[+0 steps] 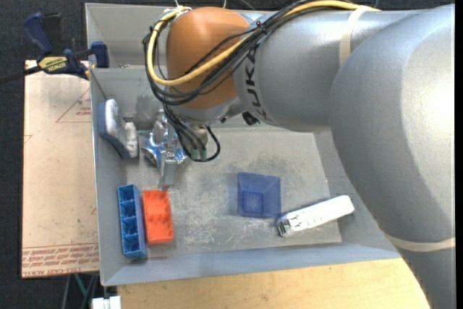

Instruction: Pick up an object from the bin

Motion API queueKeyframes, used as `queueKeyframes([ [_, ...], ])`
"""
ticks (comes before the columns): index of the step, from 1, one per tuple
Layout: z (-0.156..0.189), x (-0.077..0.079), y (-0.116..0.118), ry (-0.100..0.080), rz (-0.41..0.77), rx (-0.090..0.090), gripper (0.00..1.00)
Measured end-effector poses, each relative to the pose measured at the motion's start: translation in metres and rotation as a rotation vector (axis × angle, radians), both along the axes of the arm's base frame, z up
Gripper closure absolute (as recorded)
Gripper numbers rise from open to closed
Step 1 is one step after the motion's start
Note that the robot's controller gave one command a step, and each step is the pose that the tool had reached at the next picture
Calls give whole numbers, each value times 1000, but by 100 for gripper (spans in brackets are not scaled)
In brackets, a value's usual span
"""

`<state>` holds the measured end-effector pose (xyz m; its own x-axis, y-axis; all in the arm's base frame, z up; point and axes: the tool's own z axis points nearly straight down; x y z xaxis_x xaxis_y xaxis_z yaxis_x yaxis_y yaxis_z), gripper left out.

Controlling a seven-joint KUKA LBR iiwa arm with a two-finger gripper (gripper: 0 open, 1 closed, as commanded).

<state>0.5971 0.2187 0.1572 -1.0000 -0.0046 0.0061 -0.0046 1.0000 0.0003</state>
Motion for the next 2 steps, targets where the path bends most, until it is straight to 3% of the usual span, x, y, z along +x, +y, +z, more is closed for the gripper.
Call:
queueKeyframes([
  [1,5,2,-1,-7,-5,1,0],
  [2,-82,26,-30,-18,68,7,0],
])
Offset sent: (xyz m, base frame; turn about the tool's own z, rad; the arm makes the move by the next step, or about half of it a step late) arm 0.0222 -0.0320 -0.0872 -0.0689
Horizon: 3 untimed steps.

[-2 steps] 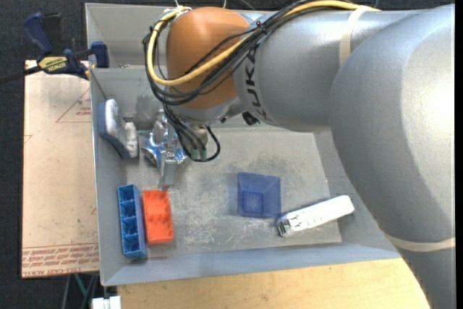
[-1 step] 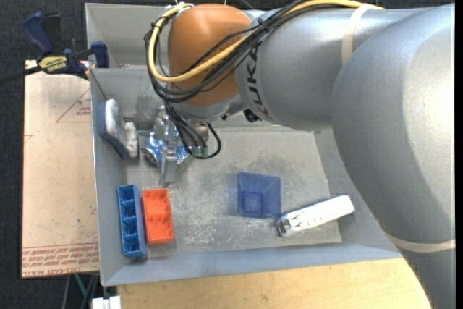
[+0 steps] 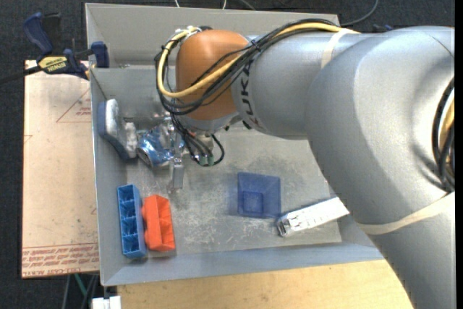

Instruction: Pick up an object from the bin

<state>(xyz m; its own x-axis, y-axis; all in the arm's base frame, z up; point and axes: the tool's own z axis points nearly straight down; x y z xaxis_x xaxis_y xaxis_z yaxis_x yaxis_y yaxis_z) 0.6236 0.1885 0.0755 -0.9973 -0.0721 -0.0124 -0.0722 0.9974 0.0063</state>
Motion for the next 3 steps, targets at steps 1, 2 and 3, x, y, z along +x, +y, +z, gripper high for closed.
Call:
queueKeyframes([
  [1,0,5,-6,-2,39,4,0],
  [2,3,3,0,-8,8,5,0],
  [3,3,6,-3,-9,33,7,0],
])
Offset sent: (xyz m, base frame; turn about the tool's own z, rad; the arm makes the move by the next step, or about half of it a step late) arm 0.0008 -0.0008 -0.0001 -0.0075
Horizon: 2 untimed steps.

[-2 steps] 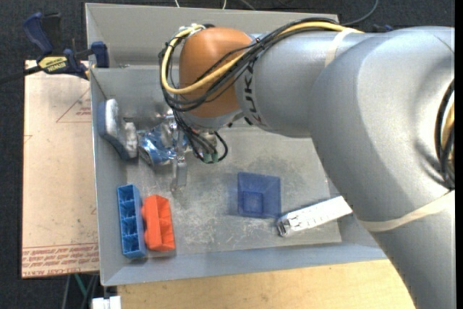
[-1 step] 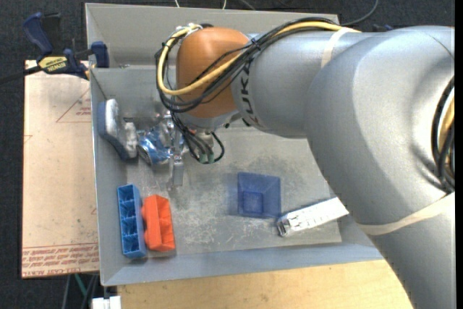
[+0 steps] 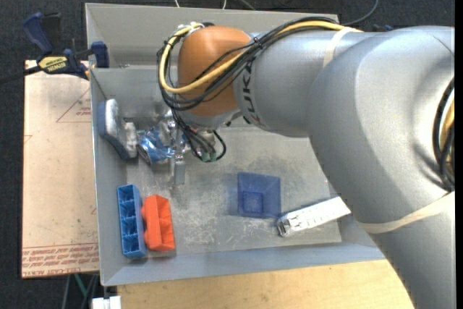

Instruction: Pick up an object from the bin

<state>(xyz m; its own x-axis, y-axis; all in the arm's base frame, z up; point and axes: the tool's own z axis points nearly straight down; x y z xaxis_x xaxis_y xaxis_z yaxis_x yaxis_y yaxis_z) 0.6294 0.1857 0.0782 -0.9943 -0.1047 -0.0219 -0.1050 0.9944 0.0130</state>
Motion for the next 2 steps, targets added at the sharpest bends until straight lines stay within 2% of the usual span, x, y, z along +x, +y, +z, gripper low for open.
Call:
queueKeyframes([
  [1,5,1,3,-9,-23,2,100],
  [2,5,1,3,-9,-23,2,100],
])
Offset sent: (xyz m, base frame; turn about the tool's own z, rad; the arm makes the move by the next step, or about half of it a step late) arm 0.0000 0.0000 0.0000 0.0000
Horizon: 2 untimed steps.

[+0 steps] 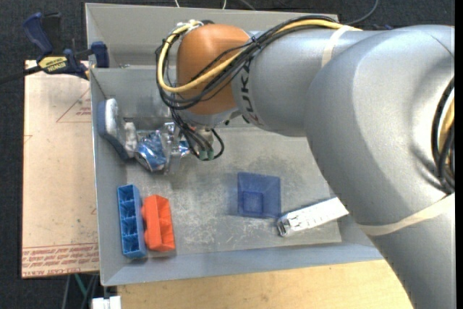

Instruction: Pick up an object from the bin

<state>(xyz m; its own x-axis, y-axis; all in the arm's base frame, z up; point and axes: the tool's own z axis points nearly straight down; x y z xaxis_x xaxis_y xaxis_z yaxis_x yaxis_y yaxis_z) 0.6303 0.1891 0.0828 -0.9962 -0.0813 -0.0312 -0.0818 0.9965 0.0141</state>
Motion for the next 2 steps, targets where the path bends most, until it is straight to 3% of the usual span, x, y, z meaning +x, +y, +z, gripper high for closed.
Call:
queueKeyframes([
  [2,23,-1,0,3,0,0,100],
])
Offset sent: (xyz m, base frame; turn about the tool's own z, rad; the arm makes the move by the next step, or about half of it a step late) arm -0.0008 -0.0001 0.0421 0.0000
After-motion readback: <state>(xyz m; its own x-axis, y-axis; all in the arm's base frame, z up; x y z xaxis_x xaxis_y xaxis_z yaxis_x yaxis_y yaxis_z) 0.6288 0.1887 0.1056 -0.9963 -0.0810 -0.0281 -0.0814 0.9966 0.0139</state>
